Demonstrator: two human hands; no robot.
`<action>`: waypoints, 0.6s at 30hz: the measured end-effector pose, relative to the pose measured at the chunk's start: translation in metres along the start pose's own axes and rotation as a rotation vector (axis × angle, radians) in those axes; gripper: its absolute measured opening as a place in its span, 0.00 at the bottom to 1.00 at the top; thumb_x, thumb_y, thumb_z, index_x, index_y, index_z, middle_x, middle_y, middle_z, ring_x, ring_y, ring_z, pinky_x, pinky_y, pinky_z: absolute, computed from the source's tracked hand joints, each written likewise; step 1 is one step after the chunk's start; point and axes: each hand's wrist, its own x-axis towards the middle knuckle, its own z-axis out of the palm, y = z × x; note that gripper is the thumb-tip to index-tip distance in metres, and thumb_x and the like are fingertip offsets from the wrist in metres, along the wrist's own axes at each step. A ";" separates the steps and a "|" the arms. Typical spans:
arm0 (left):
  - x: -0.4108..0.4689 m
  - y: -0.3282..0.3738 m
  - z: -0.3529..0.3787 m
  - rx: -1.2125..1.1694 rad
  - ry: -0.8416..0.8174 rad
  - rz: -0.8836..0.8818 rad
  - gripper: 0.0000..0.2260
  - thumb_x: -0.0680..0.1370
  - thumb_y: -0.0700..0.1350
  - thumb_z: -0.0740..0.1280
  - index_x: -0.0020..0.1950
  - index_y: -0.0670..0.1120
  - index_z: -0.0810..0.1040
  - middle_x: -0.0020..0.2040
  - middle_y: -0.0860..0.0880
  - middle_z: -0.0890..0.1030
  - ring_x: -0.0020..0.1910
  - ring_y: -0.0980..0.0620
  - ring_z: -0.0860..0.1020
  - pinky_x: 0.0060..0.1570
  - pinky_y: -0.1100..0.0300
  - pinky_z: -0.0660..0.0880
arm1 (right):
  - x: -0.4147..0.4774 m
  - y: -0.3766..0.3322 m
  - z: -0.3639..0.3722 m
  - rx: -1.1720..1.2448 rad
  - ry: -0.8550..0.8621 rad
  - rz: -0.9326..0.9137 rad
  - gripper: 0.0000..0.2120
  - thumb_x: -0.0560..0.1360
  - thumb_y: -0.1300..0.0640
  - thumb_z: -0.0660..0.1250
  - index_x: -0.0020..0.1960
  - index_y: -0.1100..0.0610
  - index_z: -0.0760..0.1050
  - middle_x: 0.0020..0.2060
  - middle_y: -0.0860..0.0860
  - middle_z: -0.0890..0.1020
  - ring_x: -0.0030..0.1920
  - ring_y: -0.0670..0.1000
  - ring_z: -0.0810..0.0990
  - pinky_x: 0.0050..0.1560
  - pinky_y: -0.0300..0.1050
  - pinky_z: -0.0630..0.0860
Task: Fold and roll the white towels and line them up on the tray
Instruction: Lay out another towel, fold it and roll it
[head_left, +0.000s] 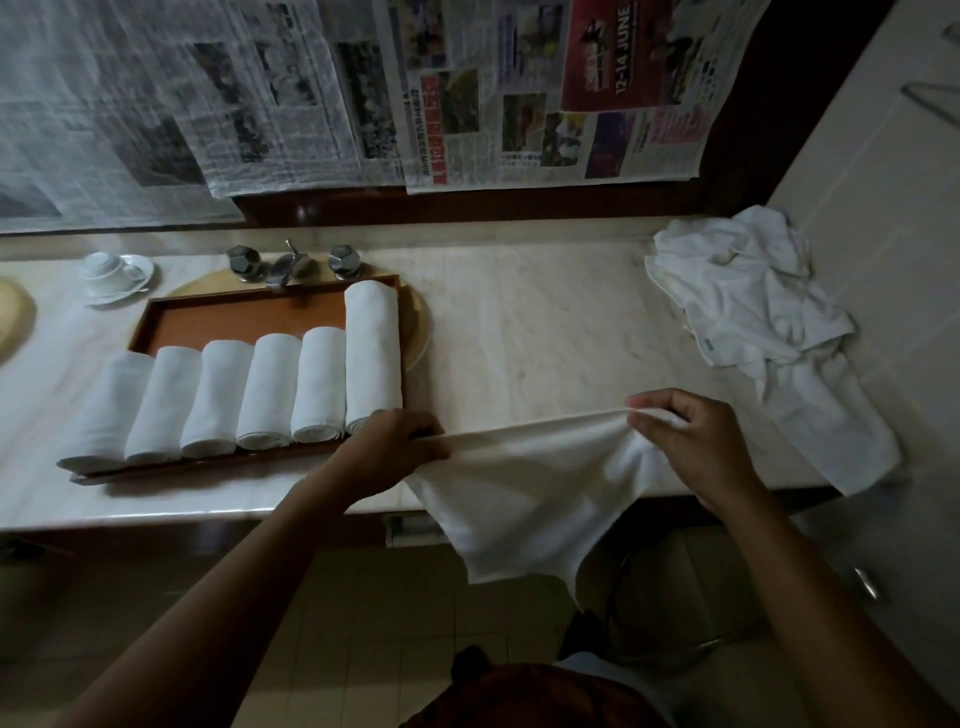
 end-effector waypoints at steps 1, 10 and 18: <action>-0.002 -0.007 0.004 0.014 -0.001 -0.012 0.09 0.80 0.52 0.72 0.40 0.56 0.79 0.39 0.53 0.81 0.37 0.60 0.78 0.37 0.64 0.74 | -0.001 0.009 0.000 -0.020 -0.009 0.017 0.07 0.74 0.57 0.77 0.48 0.46 0.85 0.45 0.41 0.87 0.51 0.44 0.84 0.55 0.48 0.80; 0.008 -0.039 0.033 0.023 0.001 -0.088 0.05 0.77 0.48 0.76 0.48 0.46 0.86 0.41 0.54 0.85 0.39 0.60 0.81 0.41 0.60 0.78 | 0.002 0.047 -0.018 -0.382 -0.075 0.106 0.06 0.72 0.50 0.80 0.41 0.46 0.83 0.37 0.41 0.85 0.43 0.44 0.82 0.39 0.39 0.73; 0.070 -0.022 0.040 -0.005 0.216 -0.180 0.07 0.83 0.41 0.67 0.55 0.42 0.84 0.46 0.49 0.82 0.44 0.52 0.79 0.41 0.64 0.71 | 0.083 0.065 -0.022 -0.551 -0.010 0.006 0.03 0.77 0.60 0.73 0.48 0.53 0.85 0.43 0.50 0.86 0.45 0.51 0.82 0.47 0.42 0.73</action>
